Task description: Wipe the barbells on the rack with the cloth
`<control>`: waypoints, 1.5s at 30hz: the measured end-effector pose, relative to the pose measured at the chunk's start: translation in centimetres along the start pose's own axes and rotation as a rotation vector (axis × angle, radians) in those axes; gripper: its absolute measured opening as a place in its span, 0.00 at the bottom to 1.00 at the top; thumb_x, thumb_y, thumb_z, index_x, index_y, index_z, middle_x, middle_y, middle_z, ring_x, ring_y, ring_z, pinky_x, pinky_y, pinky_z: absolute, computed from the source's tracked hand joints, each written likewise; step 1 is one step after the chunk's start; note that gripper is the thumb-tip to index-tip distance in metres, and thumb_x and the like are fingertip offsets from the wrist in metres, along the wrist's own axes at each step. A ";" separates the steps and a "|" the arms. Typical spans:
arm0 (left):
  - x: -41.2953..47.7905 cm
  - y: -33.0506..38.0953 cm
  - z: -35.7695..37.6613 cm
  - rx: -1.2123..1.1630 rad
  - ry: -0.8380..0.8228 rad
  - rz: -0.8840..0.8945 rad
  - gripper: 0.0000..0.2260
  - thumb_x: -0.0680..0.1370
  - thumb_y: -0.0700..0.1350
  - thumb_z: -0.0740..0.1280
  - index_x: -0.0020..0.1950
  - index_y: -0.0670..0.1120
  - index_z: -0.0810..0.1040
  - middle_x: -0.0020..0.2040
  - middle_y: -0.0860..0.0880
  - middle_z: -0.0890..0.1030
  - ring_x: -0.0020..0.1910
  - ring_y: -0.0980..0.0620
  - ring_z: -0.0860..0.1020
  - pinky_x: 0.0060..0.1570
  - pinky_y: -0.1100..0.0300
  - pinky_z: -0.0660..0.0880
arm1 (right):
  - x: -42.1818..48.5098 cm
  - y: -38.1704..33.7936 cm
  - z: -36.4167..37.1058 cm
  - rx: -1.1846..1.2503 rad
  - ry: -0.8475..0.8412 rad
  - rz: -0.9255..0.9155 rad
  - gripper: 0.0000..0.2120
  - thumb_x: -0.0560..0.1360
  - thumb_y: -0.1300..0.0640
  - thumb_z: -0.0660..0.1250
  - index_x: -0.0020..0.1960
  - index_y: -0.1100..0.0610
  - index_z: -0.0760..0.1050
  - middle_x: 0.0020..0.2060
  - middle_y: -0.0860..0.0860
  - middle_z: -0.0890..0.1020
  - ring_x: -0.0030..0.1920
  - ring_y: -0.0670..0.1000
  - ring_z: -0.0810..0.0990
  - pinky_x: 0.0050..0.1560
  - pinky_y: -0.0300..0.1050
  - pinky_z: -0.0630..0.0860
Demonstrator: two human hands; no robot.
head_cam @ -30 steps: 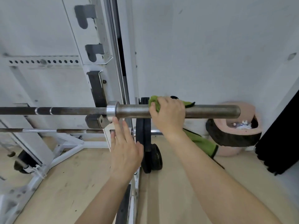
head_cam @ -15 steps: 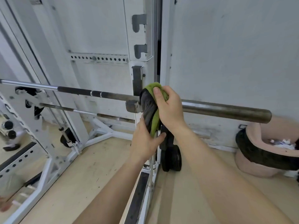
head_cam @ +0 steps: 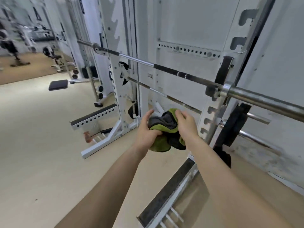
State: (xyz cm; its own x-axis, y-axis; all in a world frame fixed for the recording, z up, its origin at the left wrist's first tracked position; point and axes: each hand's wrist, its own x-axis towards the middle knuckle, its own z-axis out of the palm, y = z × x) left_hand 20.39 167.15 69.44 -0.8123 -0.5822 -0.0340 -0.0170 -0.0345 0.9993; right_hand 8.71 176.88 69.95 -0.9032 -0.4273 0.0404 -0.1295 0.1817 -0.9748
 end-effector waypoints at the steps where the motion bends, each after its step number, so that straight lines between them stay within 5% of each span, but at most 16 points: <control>1: -0.7 0.4 -2.1 0.024 0.030 0.002 0.32 0.71 0.30 0.66 0.70 0.57 0.72 0.62 0.45 0.78 0.60 0.46 0.79 0.61 0.50 0.78 | -0.5 -0.3 2.2 -0.003 -0.048 0.004 0.16 0.85 0.47 0.58 0.55 0.55 0.81 0.49 0.50 0.84 0.53 0.53 0.82 0.55 0.50 0.78; 5: -2.7 1.4 -10.1 0.071 0.169 -0.018 0.28 0.64 0.36 0.66 0.62 0.54 0.78 0.60 0.45 0.78 0.57 0.46 0.79 0.60 0.47 0.79 | -2.2 -2.2 11.2 -0.036 -0.191 0.031 0.13 0.84 0.48 0.59 0.52 0.53 0.79 0.44 0.49 0.83 0.51 0.53 0.81 0.56 0.52 0.78; 9: -3.0 1.7 -19.1 0.060 0.268 -0.027 0.25 0.71 0.29 0.64 0.62 0.51 0.78 0.56 0.47 0.79 0.52 0.50 0.79 0.53 0.55 0.80 | -3.1 -4.3 21.0 -0.045 -0.298 0.033 0.16 0.84 0.47 0.59 0.52 0.54 0.81 0.48 0.53 0.84 0.51 0.54 0.82 0.57 0.55 0.79; 12: -2.2 1.9 -26.9 0.095 0.323 -0.032 0.25 0.70 0.30 0.64 0.61 0.52 0.78 0.57 0.49 0.79 0.55 0.49 0.79 0.57 0.51 0.80 | -3.5 -6.1 28.9 -0.048 -0.341 0.024 0.16 0.84 0.47 0.58 0.55 0.54 0.81 0.48 0.51 0.84 0.51 0.52 0.81 0.55 0.52 0.78; 22: 3.7 3.0 -48.9 0.118 0.344 -0.028 0.23 0.71 0.28 0.63 0.61 0.48 0.78 0.54 0.49 0.80 0.52 0.50 0.78 0.56 0.55 0.78 | -1.5 -11.6 51.0 -0.042 -0.404 0.064 0.16 0.84 0.47 0.59 0.53 0.55 0.81 0.48 0.53 0.84 0.53 0.55 0.81 0.51 0.49 0.75; 27: 10.4 3.2 -57.2 0.106 0.364 -0.006 0.23 0.70 0.28 0.63 0.59 0.47 0.78 0.51 0.49 0.79 0.47 0.53 0.77 0.46 0.61 0.75 | 3.2 -13.5 60.0 -0.025 -0.396 0.052 0.14 0.85 0.48 0.58 0.47 0.52 0.78 0.43 0.50 0.82 0.45 0.49 0.79 0.42 0.43 0.73; 32: 20.4 2.7 -65.0 0.122 0.362 -0.007 0.23 0.70 0.27 0.63 0.59 0.47 0.78 0.52 0.48 0.79 0.47 0.53 0.77 0.44 0.60 0.75 | 11.0 -14.2 69.5 -0.004 -0.395 0.067 0.15 0.83 0.46 0.60 0.49 0.54 0.81 0.46 0.55 0.85 0.52 0.58 0.82 0.54 0.53 0.77; 39: 36.9 5.6 -75.3 0.135 0.341 -0.006 0.22 0.71 0.27 0.63 0.60 0.46 0.77 0.49 0.49 0.79 0.45 0.54 0.76 0.43 0.63 0.75 | 26.4 -17.4 82.5 0.041 -0.364 0.067 0.15 0.83 0.48 0.60 0.51 0.55 0.82 0.47 0.54 0.85 0.52 0.57 0.83 0.51 0.50 0.77; 45: 48.5 7.7 -85.6 0.228 0.325 0.029 0.23 0.71 0.28 0.65 0.61 0.47 0.78 0.50 0.53 0.79 0.49 0.54 0.78 0.45 0.65 0.75 | 36.3 -20.2 93.8 0.091 -0.345 0.099 0.17 0.82 0.47 0.60 0.51 0.57 0.82 0.49 0.58 0.85 0.54 0.60 0.83 0.58 0.56 0.78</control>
State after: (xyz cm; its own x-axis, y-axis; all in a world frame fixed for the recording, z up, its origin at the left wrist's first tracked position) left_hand 30.73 69.14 73.93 -0.5879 -0.8085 0.0268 -0.1554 0.1454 0.9771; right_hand 16.96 74.61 70.47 -0.7166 -0.6877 -0.1165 0.0026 0.1644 -0.9864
